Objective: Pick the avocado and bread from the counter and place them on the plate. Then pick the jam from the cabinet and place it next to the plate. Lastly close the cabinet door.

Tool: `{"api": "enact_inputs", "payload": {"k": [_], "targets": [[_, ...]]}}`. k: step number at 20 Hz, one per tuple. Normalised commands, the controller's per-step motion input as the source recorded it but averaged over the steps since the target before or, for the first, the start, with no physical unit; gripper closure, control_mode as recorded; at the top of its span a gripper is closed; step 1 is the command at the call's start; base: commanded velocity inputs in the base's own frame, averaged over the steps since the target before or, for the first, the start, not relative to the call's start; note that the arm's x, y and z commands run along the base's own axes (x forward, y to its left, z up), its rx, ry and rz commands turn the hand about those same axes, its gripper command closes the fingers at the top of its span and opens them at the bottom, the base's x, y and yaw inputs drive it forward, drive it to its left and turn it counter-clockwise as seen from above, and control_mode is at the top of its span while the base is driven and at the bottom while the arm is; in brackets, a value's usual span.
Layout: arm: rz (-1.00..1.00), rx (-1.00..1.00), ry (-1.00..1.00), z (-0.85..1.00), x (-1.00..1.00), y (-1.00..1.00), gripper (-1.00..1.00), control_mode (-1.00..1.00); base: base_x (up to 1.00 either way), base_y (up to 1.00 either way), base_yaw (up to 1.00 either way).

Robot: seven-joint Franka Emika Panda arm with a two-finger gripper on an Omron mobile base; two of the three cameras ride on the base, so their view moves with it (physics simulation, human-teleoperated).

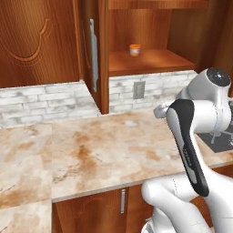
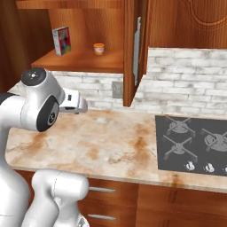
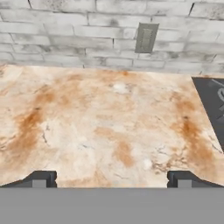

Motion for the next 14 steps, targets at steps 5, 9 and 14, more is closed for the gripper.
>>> {"api": "enact_inputs", "payload": {"k": [5,9,14], "targets": [[0.00,0.00,-0.12,0.73,0.02,-0.01,-1.00,-1.00,0.00,0.00,0.00],[0.00,0.00,-0.10,0.57,0.12,0.00,-1.00,-1.00,0.00,0.00,0.00],[0.00,0.00,-0.08,0.49,0.16,0.00,-1.00,-1.00,0.00,0.00,0.00]]}}
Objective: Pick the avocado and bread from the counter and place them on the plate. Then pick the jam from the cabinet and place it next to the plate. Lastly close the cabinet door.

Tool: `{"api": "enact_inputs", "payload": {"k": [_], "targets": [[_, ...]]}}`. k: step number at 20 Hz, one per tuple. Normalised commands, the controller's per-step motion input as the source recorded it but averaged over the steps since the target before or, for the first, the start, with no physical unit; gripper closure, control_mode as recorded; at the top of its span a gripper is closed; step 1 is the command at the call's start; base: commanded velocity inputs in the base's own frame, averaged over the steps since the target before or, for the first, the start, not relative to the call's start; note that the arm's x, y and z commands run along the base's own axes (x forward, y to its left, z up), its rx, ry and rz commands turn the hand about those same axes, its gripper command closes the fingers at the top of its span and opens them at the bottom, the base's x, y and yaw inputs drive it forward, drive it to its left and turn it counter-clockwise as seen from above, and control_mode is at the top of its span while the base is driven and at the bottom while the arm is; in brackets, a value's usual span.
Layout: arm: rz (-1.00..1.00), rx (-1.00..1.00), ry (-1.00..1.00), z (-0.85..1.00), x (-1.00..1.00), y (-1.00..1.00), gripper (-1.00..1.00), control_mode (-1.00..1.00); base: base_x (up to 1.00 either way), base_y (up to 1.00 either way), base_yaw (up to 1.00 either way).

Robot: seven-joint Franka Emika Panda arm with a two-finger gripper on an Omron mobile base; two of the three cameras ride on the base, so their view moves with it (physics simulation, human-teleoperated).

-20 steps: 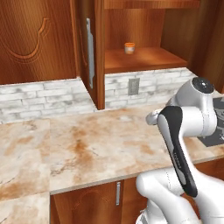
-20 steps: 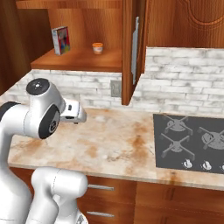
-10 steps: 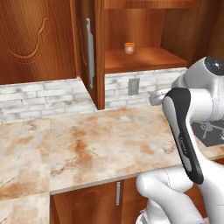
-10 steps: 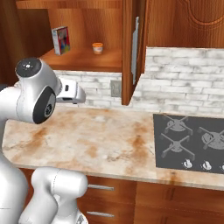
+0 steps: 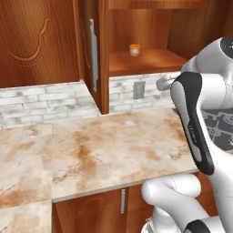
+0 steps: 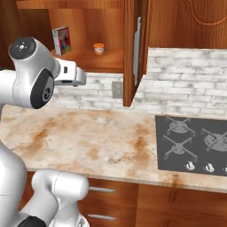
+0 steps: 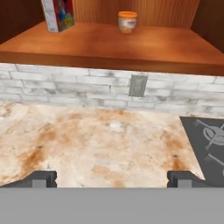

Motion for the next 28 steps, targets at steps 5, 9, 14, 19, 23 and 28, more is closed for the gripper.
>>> {"api": "enact_inputs", "payload": {"k": [5,9,14,19,23,28], "targets": [[0.00,0.00,-0.08,0.38,0.21,0.00,-1.00,-1.00,0.00,0.00,0.00],[0.00,0.00,-0.09,0.23,0.27,-0.01,-1.00,-1.00,0.00,0.00,0.00],[0.00,0.01,-0.04,0.01,0.46,-0.05,-1.00,-1.00,0.00,0.00,0.00],[0.00,0.06,0.00,-0.15,0.69,-0.05,-1.00,-1.00,0.00,0.00,0.00],[0.00,0.05,0.00,-0.23,0.69,-0.02,-1.00,-1.00,0.00,0.00,0.00],[0.00,0.01,0.00,-0.22,0.61,0.00,-1.00,-1.00,0.00,0.00,0.00]]}}
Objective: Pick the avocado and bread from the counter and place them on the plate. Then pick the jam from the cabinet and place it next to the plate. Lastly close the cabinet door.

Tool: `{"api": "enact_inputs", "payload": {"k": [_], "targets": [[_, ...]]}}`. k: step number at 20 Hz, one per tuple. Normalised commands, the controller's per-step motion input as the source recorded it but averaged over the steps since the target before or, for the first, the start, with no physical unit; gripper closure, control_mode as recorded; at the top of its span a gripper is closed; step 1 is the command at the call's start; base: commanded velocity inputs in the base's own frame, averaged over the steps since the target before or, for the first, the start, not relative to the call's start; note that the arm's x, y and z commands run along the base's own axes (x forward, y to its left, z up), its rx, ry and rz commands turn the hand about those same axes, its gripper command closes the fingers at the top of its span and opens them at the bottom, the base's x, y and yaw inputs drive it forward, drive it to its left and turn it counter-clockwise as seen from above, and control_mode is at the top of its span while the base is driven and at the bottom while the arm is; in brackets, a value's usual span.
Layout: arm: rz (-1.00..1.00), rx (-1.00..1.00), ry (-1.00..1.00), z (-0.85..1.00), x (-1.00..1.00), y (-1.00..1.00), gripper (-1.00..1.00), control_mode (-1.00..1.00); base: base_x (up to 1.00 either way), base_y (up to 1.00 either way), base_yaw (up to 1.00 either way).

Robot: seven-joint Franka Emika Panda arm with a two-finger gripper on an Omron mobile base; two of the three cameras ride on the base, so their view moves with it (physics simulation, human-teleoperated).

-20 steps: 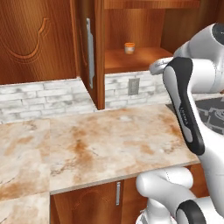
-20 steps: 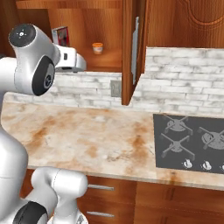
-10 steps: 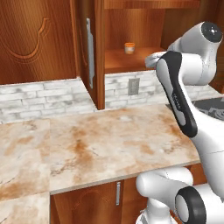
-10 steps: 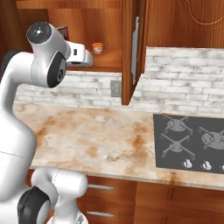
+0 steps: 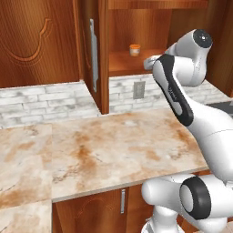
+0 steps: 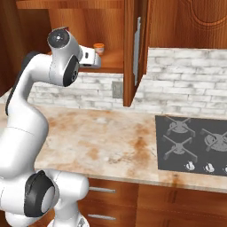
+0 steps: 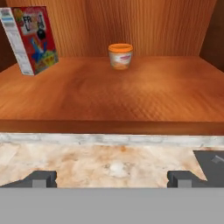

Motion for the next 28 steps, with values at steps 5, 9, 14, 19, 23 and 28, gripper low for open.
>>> {"api": "enact_inputs", "payload": {"k": [5,9,14,19,23,28], "targets": [[0.00,-0.01,0.00,-0.06,0.40,0.00,-1.00,-1.00,0.00,0.00,0.00],[0.00,-0.01,0.00,-0.01,0.33,0.00,-1.00,-1.00,0.00,0.00,0.00],[0.00,0.00,0.00,-0.05,0.34,0.00,-1.00,-1.00,0.00,0.00,0.00],[0.00,0.00,0.00,-0.04,0.35,0.00,-1.00,-1.00,0.00,0.00,0.00],[0.00,0.00,0.00,0.00,0.17,0.00,-1.00,-1.00,0.00,0.00,0.00],[0.00,0.00,0.00,0.00,0.21,0.00,-1.00,-1.00,0.00,0.00,0.00]]}}
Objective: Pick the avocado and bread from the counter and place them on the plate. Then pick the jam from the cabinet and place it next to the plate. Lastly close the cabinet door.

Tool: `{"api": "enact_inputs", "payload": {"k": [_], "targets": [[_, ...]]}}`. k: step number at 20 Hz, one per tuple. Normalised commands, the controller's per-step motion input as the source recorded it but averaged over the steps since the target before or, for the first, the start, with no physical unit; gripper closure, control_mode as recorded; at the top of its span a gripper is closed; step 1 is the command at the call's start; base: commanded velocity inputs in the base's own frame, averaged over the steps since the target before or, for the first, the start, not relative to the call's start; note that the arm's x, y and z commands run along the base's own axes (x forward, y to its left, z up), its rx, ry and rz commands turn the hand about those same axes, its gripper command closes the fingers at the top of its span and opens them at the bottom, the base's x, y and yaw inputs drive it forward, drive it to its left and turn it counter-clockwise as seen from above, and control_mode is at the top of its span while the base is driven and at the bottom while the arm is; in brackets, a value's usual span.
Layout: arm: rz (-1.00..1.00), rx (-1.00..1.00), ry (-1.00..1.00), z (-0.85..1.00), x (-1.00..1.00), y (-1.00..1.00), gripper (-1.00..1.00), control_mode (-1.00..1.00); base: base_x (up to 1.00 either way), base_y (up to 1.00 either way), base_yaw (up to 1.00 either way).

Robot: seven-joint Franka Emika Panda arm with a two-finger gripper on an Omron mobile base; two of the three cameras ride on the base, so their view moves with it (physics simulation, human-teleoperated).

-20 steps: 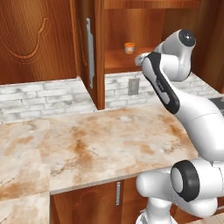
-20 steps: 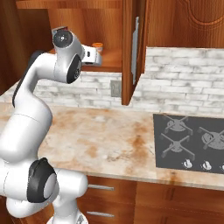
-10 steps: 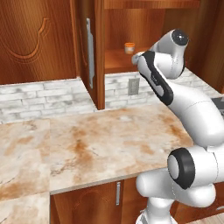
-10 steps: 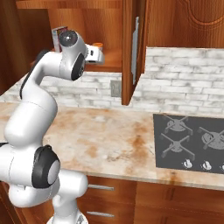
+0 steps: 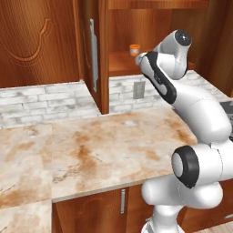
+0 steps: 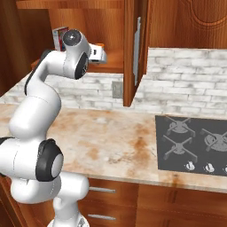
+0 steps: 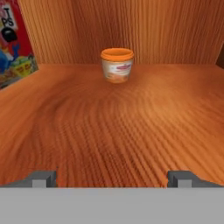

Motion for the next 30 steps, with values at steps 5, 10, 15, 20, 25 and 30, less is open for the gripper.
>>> {"api": "enact_inputs", "payload": {"k": [5,10,15,20,25,30], "targets": [[0.00,0.00,0.00,0.00,0.22,0.00,-1.00,-1.00,0.00,0.00,0.00],[0.00,0.00,-0.04,0.10,0.15,0.00,-1.00,-1.00,0.00,0.00,0.00],[0.00,0.00,-0.05,0.08,0.18,0.00,-1.00,-1.00,0.00,0.00,0.00],[0.00,0.00,-0.01,0.00,0.31,0.00,-1.00,-1.00,0.00,0.00,0.00],[0.00,0.00,0.00,0.00,0.28,0.00,-1.00,-1.00,0.00,0.00,0.00],[0.00,0.00,0.00,0.00,0.13,0.00,-1.00,-1.00,0.00,0.00,0.00]]}}
